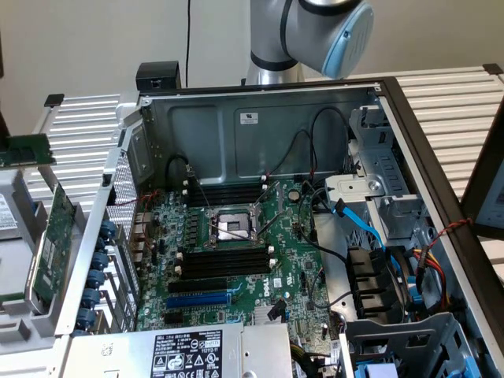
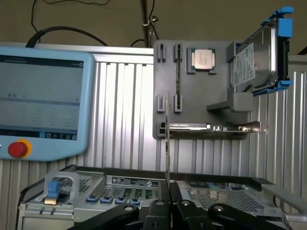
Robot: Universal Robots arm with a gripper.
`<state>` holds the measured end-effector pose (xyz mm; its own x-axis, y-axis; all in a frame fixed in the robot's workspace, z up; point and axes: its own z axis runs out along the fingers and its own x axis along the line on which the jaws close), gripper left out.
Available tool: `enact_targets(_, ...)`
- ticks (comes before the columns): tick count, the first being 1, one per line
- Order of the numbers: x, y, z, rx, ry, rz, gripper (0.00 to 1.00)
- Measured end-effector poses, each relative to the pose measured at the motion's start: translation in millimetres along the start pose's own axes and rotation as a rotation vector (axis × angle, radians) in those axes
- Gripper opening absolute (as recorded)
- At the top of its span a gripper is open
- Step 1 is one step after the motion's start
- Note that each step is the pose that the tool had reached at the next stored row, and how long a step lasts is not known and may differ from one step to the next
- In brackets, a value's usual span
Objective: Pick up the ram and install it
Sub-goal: 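Pick up the ram and move it above insertion slot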
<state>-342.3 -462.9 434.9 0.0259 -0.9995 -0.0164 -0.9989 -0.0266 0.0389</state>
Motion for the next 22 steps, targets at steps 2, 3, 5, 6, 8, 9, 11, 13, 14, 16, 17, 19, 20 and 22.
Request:
enact_targets(2,0.1,-6.7,-4.1,-0.0022,-0.0006,0.000,0.12)
enact_targets(3,0.1,-10.4,-5.5,-0.0023,-0.0017,0.000,0.12)
enact_targets(5,0.3,-18.7,-7.9,-0.0023,-0.0047,-0.001,0.12)
enact_targets(6,0.4,-22.8,-9.0,-0.0022,-0.0063,-0.001,0.12)
enact_targets(8,0.5,-31.0,-10.5,-0.0022,-0.0090,-0.001,0.12)
enact_targets(9,0.5,-35.7,-10.7,-0.0024,-0.0102,-0.001,0.12)
enact_targets(11,0.5,-44.9,-11.2,-0.0026,-0.0113,-0.001,0.12)
enact_targets(13,0.6,-54.0,-11.5,-0.0034,-0.0115,-0.002,0.12)
enact_targets(14,0.6,-58.5,-11.7,-0.0038,-0.0116,-0.002,0.12)
enact_targets(16,0.8,-67.7,-12.0,-0.0047,-0.0115,-0.002,0.12)
enact_targets(17,0.9,-72.2,-12.2,-0.0051,-0.0115,-0.002,0.12)
enact_targets(19,0.9,-81.3,-12.4,-0.0056,-0.0116,-0.002,0.12)
enact_targets(20,0.2,-85.8,-12.5,-0.0057,-0.0115,-0.002,0.12)
enact_targets(22,-2.7,-94.2,-12.1,-0.0059,-0.0115,-0.002,0.12)
